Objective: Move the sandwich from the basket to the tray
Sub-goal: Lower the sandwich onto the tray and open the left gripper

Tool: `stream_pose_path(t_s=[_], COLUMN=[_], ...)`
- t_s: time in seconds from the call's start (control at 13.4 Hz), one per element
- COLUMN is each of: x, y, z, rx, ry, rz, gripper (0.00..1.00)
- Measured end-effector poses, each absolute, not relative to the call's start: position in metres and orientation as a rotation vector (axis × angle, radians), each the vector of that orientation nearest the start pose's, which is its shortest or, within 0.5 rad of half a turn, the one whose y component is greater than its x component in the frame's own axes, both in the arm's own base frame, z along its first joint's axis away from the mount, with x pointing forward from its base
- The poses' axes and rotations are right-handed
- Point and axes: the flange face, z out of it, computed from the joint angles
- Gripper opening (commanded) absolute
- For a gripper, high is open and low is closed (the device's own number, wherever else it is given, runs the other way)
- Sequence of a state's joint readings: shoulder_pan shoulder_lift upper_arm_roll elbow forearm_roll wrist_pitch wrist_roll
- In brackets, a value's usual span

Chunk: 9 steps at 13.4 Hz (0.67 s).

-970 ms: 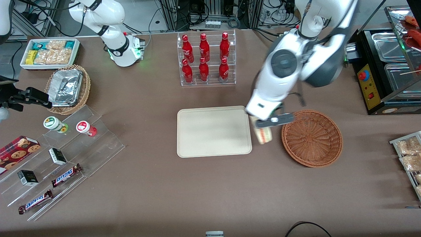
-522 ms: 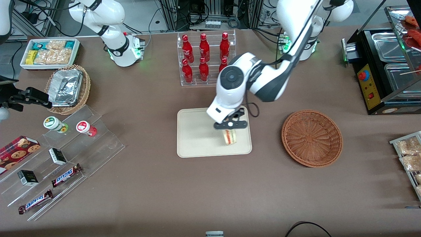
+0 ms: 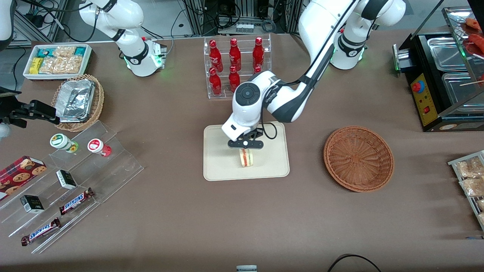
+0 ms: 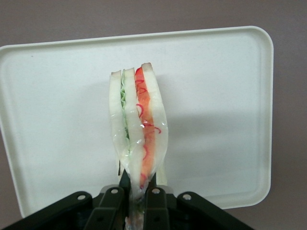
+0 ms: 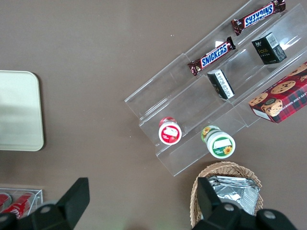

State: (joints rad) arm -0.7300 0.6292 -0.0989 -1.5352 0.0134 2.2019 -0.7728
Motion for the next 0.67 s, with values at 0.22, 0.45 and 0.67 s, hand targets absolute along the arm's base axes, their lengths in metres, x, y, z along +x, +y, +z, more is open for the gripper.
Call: stream_pose_path(t_s=[0.22, 0.45, 0.67], x=[0.483, 0.480, 0.482], y=[-0.519, -0.521, -0.522], z=[0.273, 0.258, 0.260], rx=[-3.192, -3.181, -3.186], ry=[0.084, 0.089, 0.086], rz=[0.029, 0.047, 0.037], gripper=[0.13, 1.00, 1.00])
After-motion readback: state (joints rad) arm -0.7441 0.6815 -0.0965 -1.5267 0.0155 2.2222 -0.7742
